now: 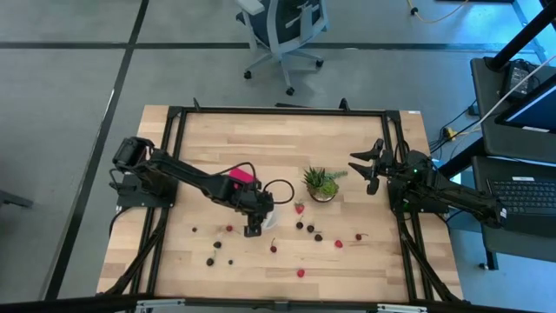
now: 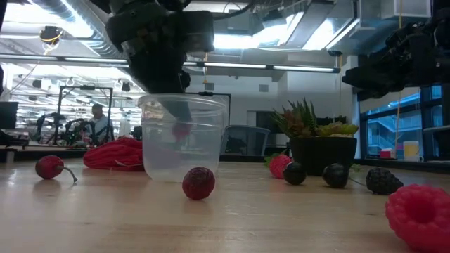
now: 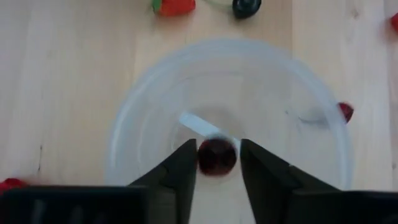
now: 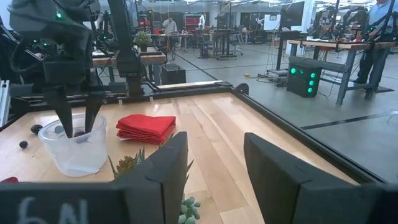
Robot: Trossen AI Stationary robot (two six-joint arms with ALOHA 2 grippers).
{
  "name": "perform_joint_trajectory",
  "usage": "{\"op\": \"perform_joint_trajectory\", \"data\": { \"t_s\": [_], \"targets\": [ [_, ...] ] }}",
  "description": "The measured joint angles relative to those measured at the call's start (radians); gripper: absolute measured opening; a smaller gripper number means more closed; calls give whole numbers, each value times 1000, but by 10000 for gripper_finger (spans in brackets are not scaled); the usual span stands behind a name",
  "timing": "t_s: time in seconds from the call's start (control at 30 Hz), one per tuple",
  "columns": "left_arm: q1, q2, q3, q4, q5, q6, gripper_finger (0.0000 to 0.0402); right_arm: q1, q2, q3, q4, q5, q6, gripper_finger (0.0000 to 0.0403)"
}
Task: Pick and placing Produce into tupperware
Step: Put the red cherry into the container
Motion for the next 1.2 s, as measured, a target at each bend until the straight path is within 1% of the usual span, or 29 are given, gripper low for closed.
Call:
{"op": "perform_joint_trajectory", "data": {
  "t_s": [0.1, 0.2, 0.27, 0.37, 0.5, 0.6, 0.73, 0.83, 0.97, 1.13, 1.2],
  "targets": [
    [0, -35, 0, -4, -1, 1, 158, 0, 0, 0, 0, 0, 0, 161],
    [0, -104, 0, -8, -1, 0, 173, 0, 0, 0, 0, 0, -1, 161],
    [-5, -163, 1, -29, 4, 0, 177, 0, 0, 0, 0, 0, -1, 161],
    [-24, -244, 1, -110, 17, -17, 177, 0, 0, 0, 0, 0, 0, 161],
    [-73, -311, 1, -196, 20, -94, 178, 0, 0, 0, 0, 0, -1, 161],
    [-128, -319, 1, -233, 20, -144, 178, 0, 0, 0, 0, 0, -3, 161],
    [-188, -312, -1, -290, 9, -173, 178, 0, 0, 0, 0, 0, -1, 161],
    [-216, -304, -40, -297, -36, -246, 178, 0, 0, 0, 0, 0, -1, 161],
    [-238, -295, -117, -285, -40, -331, 178, 0, 0, 0, 0, 0, 1, 161],
    [-239, -295, -231, -172, -45, -375, 178, 0, 0, 0, 0, 0, 25, 161],
    [-238, -292, -270, -97, -45, -371, 178, 0, 0, 0, 0, 0, 26, 161]
  ]
}}
